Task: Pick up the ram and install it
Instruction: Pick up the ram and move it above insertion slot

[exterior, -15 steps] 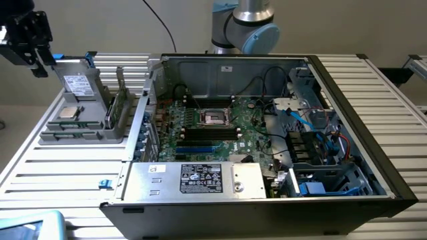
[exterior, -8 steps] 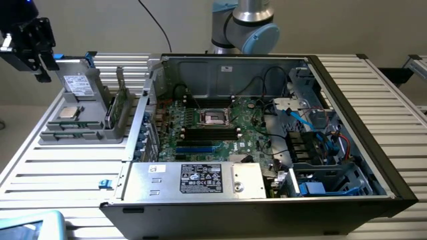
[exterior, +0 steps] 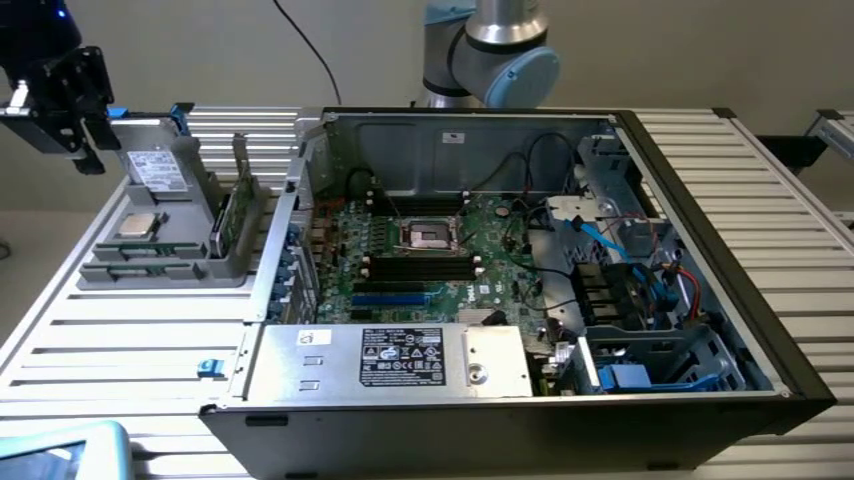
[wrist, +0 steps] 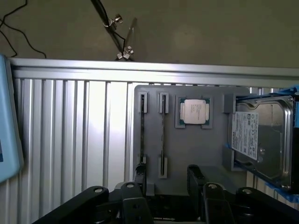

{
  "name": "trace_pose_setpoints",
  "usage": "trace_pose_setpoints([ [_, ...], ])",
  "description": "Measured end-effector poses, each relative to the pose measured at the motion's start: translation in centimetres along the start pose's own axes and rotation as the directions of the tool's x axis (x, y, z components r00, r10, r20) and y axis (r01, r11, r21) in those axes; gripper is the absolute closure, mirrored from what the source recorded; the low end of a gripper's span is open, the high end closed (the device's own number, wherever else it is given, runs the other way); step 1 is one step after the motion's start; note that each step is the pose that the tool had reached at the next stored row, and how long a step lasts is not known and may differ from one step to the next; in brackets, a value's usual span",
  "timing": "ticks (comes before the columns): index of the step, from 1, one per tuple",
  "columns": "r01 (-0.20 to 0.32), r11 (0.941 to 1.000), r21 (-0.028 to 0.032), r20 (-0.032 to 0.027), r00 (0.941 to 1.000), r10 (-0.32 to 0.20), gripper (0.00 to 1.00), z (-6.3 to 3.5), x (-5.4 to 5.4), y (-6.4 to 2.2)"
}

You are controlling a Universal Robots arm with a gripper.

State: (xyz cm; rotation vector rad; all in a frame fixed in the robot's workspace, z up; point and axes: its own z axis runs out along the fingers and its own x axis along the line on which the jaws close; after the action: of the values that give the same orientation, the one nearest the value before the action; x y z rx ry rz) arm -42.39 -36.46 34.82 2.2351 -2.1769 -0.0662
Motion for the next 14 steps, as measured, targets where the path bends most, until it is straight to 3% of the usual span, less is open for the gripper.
trace_pose_setpoints([
  [14,0.000,1.0000,0.0000,0.0000,1.0000,0.000,0.51,2.52,0.4,-0.42],
])
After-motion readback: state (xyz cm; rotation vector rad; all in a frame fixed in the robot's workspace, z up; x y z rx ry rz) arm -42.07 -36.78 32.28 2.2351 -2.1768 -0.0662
